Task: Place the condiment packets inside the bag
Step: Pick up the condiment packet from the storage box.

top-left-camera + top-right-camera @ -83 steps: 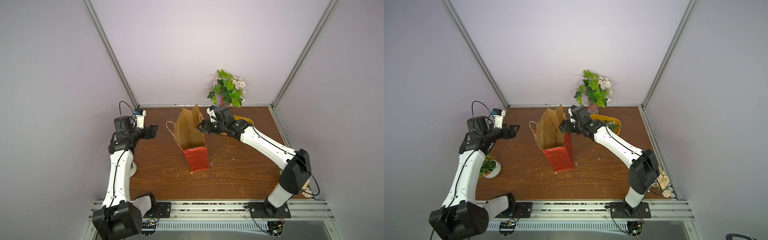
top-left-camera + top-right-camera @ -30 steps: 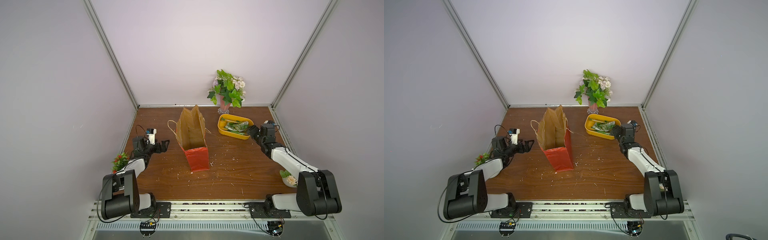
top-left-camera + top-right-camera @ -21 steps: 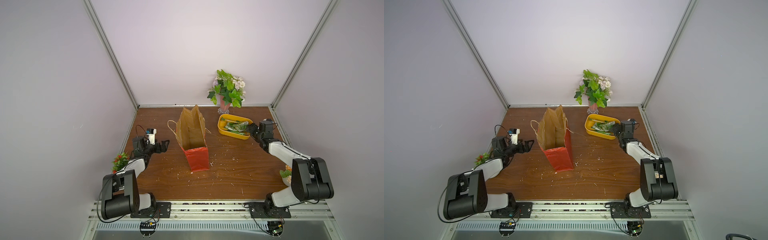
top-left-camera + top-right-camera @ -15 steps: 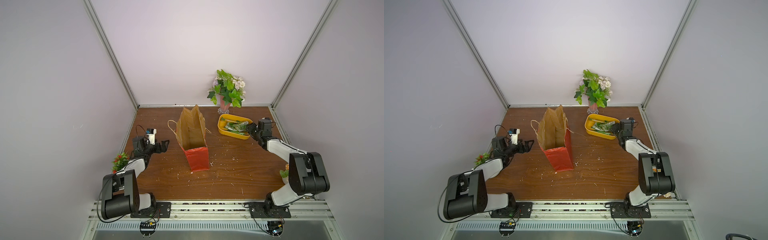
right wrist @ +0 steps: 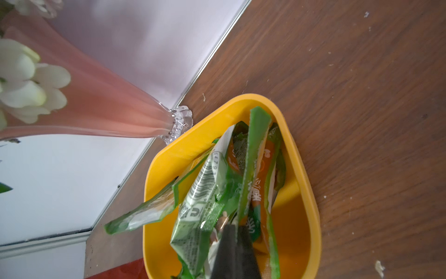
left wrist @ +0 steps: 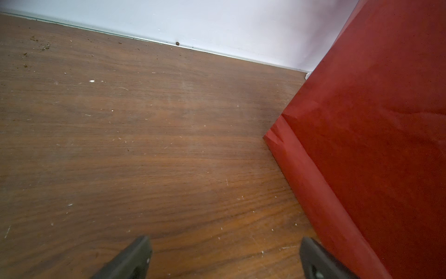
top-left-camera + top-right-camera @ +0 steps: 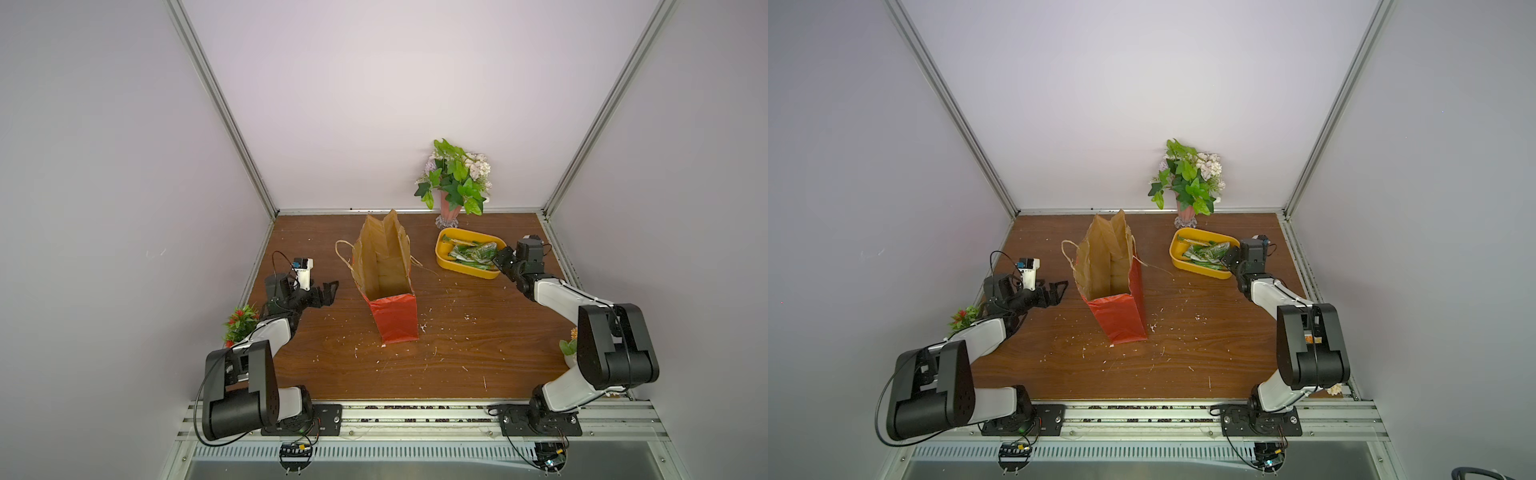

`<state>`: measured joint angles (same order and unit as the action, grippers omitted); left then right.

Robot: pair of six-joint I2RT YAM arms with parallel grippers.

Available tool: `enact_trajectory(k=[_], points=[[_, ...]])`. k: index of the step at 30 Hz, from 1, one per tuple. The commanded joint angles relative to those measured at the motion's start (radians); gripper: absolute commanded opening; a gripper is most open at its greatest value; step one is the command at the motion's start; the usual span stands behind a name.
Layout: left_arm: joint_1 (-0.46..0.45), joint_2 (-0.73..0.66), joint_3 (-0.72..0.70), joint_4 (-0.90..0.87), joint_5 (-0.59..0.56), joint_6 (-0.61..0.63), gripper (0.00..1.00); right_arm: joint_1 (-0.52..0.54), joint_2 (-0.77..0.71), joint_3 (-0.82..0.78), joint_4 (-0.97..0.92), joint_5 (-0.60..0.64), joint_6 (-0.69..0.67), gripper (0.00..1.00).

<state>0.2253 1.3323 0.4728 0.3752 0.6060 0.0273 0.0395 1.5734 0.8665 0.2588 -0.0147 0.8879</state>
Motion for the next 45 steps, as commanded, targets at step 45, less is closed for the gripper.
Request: enact_trajectory(k=[45], points=[[0.048,0.012,0.027,-0.006,0.01,-0.022,0.99,0.586,-0.437,0.523,-0.494,0.127,-0.342,0.0]])
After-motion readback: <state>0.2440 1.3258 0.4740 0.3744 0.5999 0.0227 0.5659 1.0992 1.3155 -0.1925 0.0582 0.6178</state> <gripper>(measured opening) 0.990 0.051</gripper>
